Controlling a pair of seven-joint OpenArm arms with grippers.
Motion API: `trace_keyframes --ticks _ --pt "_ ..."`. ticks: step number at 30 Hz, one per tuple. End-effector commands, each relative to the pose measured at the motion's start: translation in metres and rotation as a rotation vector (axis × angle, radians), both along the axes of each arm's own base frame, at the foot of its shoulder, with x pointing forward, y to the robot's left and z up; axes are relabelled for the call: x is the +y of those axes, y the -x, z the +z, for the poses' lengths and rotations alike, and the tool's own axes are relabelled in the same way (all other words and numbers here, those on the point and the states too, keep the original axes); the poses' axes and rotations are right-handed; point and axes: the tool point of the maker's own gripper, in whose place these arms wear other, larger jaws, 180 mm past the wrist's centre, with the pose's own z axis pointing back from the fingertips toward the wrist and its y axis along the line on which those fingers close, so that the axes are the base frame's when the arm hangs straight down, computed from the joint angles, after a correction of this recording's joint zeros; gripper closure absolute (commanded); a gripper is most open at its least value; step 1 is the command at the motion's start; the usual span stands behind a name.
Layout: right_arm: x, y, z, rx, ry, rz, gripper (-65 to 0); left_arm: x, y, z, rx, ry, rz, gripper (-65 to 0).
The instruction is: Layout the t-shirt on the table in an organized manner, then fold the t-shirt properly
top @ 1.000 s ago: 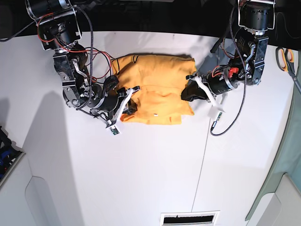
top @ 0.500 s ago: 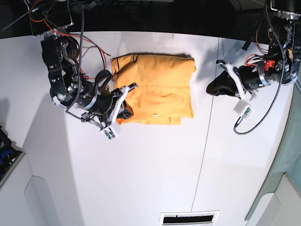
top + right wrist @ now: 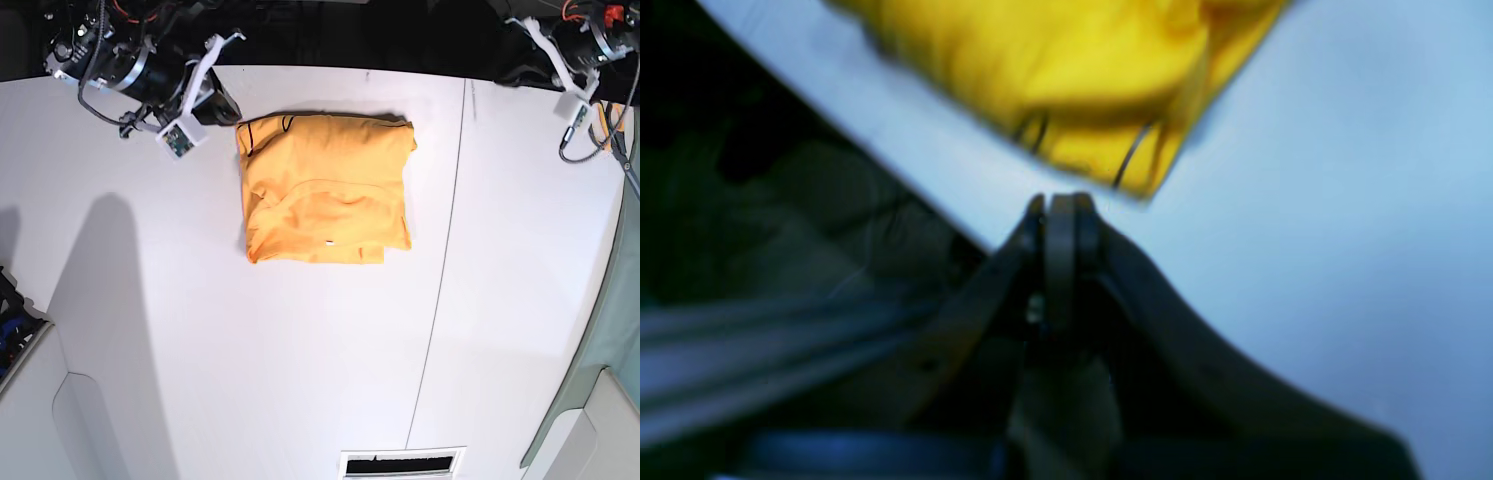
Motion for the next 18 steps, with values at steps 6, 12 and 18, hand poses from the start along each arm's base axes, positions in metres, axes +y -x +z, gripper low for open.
trace_keyframes --ticks 6,12,18 --pt "-0.005 0.081 -0.017 0.19 0.01 0.051 0.0 -0.001 0.074 -0.033 0.2 -0.05 0.015 -1.3" --pt "-0.016 0.145 -0.036 0.354 0.06 0.055 0.0 -0.014 0.137 -0.073 0.403 -0.005 -0.031 -1.3" --pt "-0.034 0.188 -0.072 0.519 0.131 0.041 0.0 -0.016 0.192 -0.128 0.595 -0.091 -0.172 -1.3"
